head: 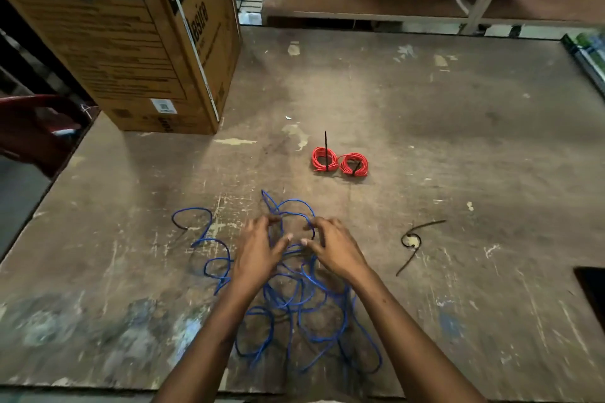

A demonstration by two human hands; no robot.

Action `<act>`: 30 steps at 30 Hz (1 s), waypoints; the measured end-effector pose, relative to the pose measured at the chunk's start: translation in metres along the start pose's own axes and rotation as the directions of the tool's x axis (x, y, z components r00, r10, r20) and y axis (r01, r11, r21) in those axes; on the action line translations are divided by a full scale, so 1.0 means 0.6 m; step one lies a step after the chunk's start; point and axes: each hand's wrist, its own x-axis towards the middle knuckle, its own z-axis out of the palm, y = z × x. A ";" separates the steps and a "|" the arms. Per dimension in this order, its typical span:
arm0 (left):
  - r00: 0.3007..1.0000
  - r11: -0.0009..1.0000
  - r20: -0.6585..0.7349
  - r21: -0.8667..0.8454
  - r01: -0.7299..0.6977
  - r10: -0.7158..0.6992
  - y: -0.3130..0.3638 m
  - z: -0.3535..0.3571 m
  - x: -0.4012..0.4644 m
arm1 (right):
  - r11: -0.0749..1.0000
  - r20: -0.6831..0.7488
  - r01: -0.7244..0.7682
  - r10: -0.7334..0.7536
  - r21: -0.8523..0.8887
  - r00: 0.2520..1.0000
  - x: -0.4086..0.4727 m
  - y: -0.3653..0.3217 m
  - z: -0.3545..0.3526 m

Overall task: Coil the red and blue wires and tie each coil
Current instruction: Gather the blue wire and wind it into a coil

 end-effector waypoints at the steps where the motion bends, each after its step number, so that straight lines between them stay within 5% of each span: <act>1: 0.999 0.999 0.044 0.025 0.021 -0.022 0.001 -0.001 -0.012 | 1.000 -0.047 0.001 0.000 0.010 0.999 -0.002 -0.006 0.003; 5: 0.980 0.971 0.159 0.225 0.085 -0.123 0.005 0.004 -0.041 | 0.960 -0.214 0.023 0.039 0.279 0.976 -0.019 -0.037 -0.005; 12: 0.974 0.942 0.192 0.332 0.054 -0.124 0.001 0.000 -0.027 | 0.686 -0.282 0.131 0.113 0.716 0.953 -0.069 -0.081 -0.034; 18: 0.986 0.999 0.167 -0.033 0.024 -0.018 0.001 -0.029 -0.028 | 0.574 -0.306 0.198 0.097 0.794 0.947 -0.092 -0.130 -0.078; 23: 0.992 0.944 0.113 -0.329 -0.007 0.047 0.033 -0.083 -0.062 | 0.752 -0.251 0.121 0.061 0.648 0.966 -0.099 -0.134 -0.110; 30: 0.978 0.772 0.184 -0.634 0.042 0.098 0.100 -0.148 -0.092 | 0.818 -0.302 0.022 0.187 0.575 0.935 -0.113 -0.091 -0.100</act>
